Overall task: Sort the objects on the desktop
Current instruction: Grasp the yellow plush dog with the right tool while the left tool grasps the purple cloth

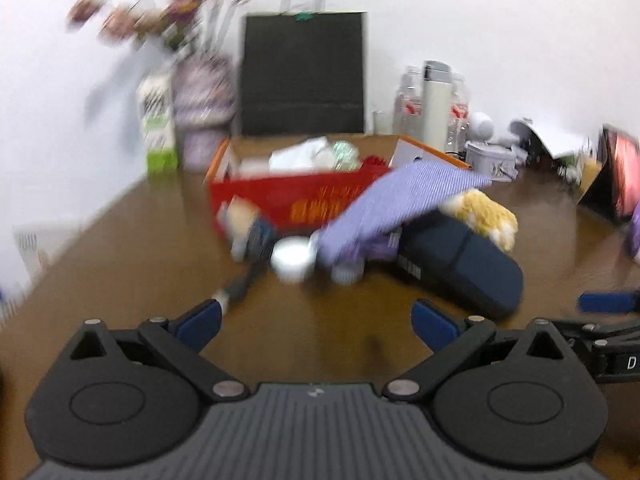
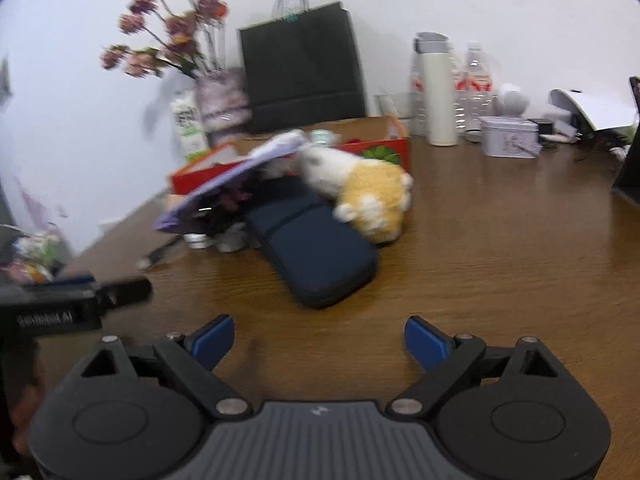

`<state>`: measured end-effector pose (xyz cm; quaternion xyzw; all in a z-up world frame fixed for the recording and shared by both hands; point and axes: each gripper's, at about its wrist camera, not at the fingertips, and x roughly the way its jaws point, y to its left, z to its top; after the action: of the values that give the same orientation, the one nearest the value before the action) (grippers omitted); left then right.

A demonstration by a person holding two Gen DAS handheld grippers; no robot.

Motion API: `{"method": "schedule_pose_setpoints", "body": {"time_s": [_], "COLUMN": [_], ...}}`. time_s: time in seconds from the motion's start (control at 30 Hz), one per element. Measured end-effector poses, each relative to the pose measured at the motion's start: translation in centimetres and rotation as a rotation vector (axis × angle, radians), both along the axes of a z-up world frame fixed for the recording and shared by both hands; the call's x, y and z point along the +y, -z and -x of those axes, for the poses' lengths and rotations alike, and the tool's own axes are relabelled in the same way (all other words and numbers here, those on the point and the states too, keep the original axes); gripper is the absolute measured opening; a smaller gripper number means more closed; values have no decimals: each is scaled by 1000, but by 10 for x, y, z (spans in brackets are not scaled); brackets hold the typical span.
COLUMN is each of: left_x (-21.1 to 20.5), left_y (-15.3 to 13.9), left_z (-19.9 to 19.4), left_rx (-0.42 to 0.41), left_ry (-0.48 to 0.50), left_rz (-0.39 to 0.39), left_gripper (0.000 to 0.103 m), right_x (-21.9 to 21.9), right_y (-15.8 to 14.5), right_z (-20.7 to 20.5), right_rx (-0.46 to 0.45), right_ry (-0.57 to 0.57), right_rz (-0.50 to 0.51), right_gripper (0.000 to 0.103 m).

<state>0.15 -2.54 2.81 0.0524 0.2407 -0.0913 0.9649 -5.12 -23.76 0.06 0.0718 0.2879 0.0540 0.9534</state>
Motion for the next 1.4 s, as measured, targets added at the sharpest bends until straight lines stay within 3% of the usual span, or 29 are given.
{"method": "schedule_pose_setpoints", "body": {"time_s": [0.07, 0.17, 0.2, 0.23, 0.27, 0.3, 0.33, 0.43, 0.47, 0.5, 0.6, 0.67, 0.8, 0.87, 0.97, 1.03, 1.1, 1.17, 1.23, 1.33, 1.4], "left_x": [-17, -37, -41, -42, -40, -37, -32, -9, 1, 11, 32, 43, 65, 69, 70, 66, 63, 69, 73, 77, 89], "left_y": [-12, -21, -24, -28, -32, -36, -40, -50, -54, -58, -75, -90, -115, -118, -103, -81, -61, -50, -46, -35, -23], "left_z": [-20, -49, -58, -65, -70, -75, -81, -93, -95, -97, -89, -75, -28, -6, 28, 46, 58, 65, 69, 57, 44], "left_rx": [-35, -49, -54, -53, -39, -16, 5, 33, 40, 46, 4, -46, -83, -73, -24, 28, 96, 136, 123, 111, 148], "left_ry": [52, 132, 130, 125, 126, 137, 146, 126, 107, 84, 4, -46, -36, -13, 58, 65, 68, 78, 70, -60, -97], "left_rz": [-49, -95, -99, -78, -45, -4, 39, 181, 223, 260, 263, 245, 300, 308, 345, 319, 316, 371, 361, 228, 244], "left_gripper": [103, 102, 93, 73, 62, 35, 13, 4, 3, 3, 2, 2, 2, 2, 3, 3, 3, 3, 3, 3, 3], "right_x": [-7, -25, -30, -34, -37, -40, -43, -45, -44, -43, -39, -40, -40, -40, -30, -19, -11, -5, -5, -2, 2], "right_y": [-6, -20, -23, -25, -26, -25, -23, -10, -5, 1, 2, -11, -49, -65, -72, -63, -49, -41, -47, -59, -62], "right_z": [-14, -42, -52, -63, -78, -91, -104, -134, -141, -146, -143, -128, -81, -52, -14, 10, 32, 50, 62, 64, 55], "right_rx": [-12, -30, -31, -31, -25, -13, 5, 75, 94, 110, 77, -1, -134, -158, -88, -32, 30, 71, 60, 12, 3], "right_ry": [42, 60, 65, 74, 81, 86, 91, 83, 79, 80, 150, 182, 159, 115, -16, -95, -121, -123, -127, -120, -99], "right_rz": [40, -12, -24, -32, -41, -50, -62, -84, -83, -82, -16, 0, 41, 42, 74, 98, 107, 117, 108, 115, 119], "right_gripper": [91, 91, 91, 91, 90, 86, 82, 75, 70, 49, 44, 42, 42, 43, 44, 44, 44, 44, 45, 47, 48]}}
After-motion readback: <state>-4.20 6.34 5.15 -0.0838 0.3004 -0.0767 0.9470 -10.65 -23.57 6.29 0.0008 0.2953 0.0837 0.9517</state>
